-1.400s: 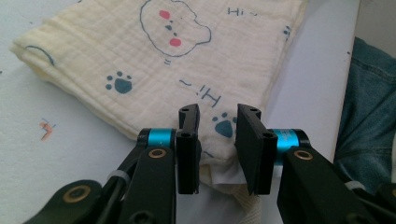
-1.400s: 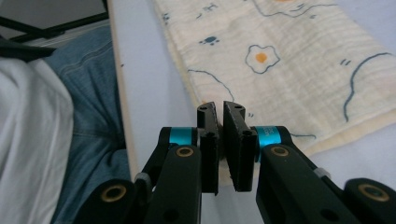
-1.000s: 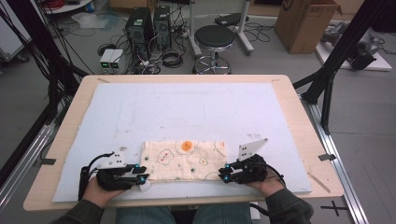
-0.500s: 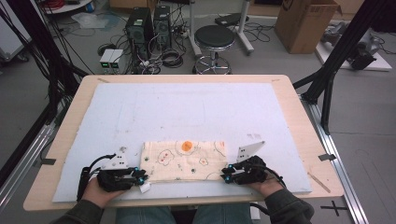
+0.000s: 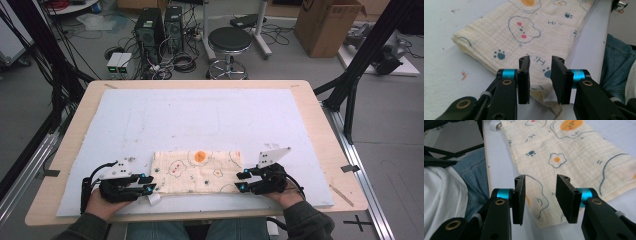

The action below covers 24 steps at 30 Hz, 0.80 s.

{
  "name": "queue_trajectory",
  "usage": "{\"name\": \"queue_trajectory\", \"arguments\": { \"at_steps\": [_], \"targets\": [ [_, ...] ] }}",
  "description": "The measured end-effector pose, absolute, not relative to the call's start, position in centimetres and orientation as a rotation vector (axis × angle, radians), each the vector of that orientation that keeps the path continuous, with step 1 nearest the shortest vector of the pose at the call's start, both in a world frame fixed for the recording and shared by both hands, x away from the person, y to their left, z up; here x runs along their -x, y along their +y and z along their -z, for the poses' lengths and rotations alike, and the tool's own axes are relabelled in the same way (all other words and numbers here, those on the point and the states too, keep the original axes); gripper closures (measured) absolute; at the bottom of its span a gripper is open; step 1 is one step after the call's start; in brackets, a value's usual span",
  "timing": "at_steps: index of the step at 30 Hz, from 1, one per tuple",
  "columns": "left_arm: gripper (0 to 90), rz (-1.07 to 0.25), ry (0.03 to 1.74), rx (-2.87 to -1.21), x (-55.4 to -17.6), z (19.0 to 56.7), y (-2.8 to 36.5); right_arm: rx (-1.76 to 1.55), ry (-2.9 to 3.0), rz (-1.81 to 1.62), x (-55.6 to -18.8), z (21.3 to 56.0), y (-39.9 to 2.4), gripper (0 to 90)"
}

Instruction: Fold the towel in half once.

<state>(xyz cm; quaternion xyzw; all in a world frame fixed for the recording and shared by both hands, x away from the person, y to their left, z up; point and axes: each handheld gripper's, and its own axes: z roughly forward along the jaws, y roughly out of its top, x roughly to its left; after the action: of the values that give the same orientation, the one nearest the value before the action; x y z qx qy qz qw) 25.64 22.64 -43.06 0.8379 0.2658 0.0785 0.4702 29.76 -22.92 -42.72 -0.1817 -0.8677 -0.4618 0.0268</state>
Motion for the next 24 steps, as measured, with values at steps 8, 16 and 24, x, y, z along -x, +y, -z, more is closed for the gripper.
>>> {"name": "queue_trajectory", "arguments": {
  "at_steps": [8, 16, 24],
  "targets": [
    [63.9, -0.197, 0.674, -2.026, -25.9, 42.9, 22.9, 0.644, -2.687, 1.472, -30.3, 42.5, -23.1, 52.6],
    [61.8, -0.223, 0.689, -2.005, -26.1, 42.7, 23.0, 0.721, -2.694, 1.504, -30.6, 42.3, -23.1, 44.9],
    [59.2, -0.243, 0.711, -1.983, -26.4, 42.5, 23.1, 0.818, -2.685, 1.561, -31.1, 42.0, -23.4, 35.9]
  ]
}}
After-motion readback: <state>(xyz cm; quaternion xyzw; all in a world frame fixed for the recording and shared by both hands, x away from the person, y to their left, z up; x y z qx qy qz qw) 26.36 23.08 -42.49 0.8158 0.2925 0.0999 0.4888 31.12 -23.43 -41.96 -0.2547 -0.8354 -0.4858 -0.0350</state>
